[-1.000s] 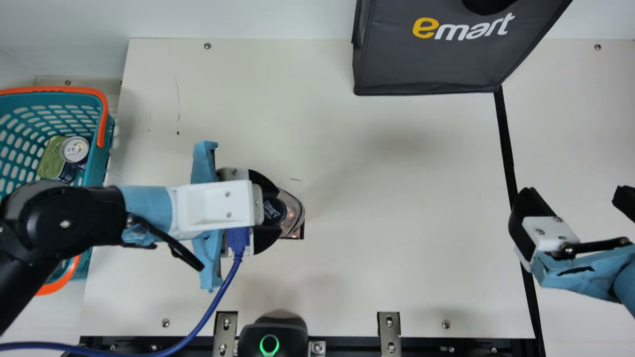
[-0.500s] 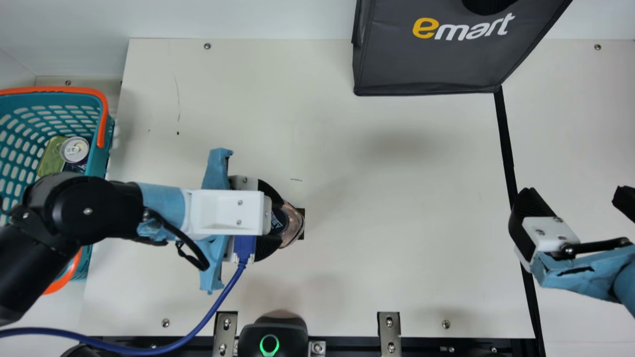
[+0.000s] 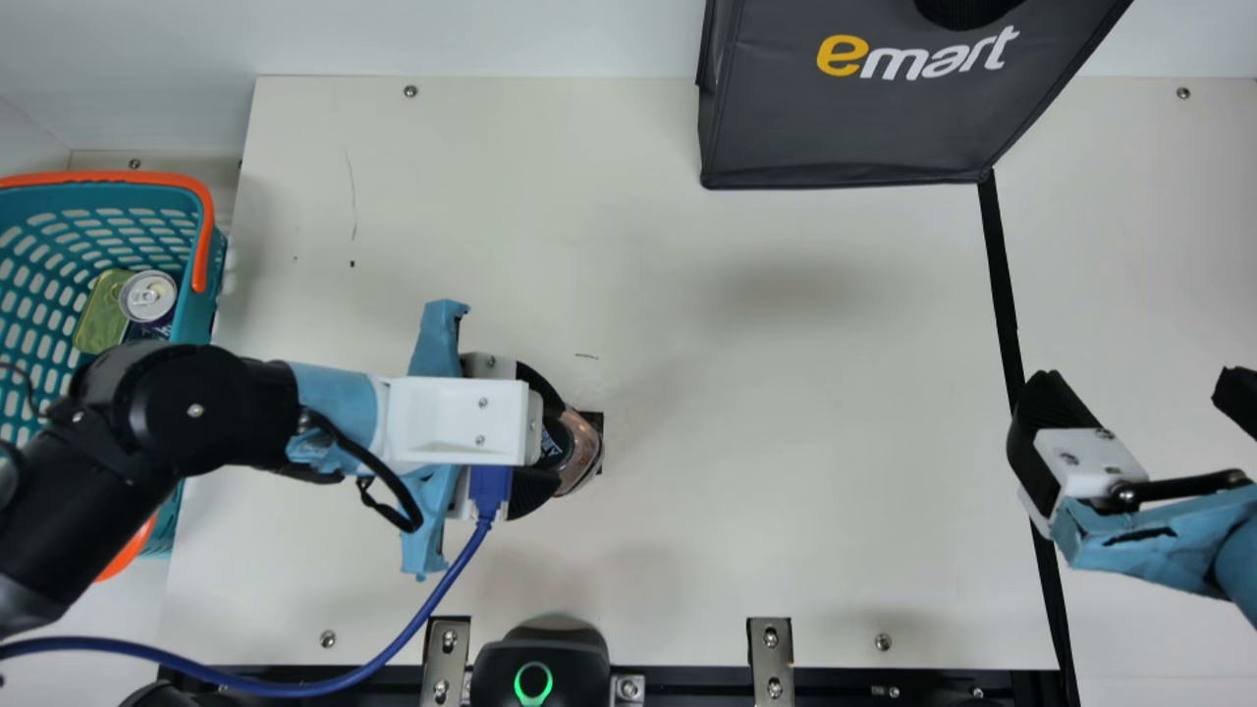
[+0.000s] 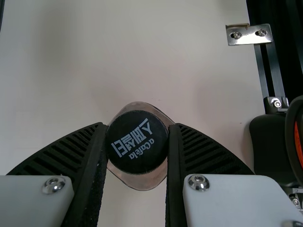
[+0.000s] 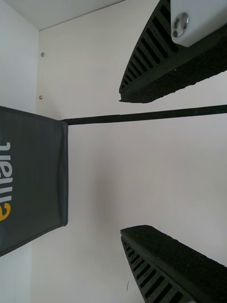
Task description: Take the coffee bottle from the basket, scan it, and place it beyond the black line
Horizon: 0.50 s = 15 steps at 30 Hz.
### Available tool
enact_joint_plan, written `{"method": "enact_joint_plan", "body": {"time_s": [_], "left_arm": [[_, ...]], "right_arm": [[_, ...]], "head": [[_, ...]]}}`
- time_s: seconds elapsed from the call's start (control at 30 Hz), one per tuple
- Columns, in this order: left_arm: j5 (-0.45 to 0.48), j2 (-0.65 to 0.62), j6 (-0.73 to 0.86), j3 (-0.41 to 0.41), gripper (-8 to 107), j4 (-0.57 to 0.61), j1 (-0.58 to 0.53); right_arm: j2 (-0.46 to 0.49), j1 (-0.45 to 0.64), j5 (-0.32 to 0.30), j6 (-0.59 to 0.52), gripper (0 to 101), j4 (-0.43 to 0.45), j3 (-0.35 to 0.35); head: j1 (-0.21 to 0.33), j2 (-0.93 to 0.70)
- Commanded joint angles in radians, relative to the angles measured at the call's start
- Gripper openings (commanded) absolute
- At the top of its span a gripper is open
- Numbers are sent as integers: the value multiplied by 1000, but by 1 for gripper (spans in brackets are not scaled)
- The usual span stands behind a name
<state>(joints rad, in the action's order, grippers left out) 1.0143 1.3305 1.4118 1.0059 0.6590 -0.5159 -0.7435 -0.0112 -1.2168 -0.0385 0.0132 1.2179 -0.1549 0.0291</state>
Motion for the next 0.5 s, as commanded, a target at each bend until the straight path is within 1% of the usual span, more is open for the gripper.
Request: {"method": "enact_joint_plan", "body": {"time_s": [0.0, 0.47], "left_arm": [[-4, 1, 2, -3, 40, 2, 0], [-47, 4, 13, -20, 87, 21, 4]], "right_arm": [[0, 0, 0, 0, 91, 0, 0], [0, 0, 0, 0, 91, 0, 0]], "head": [[17, -2], [17, -2]]}}
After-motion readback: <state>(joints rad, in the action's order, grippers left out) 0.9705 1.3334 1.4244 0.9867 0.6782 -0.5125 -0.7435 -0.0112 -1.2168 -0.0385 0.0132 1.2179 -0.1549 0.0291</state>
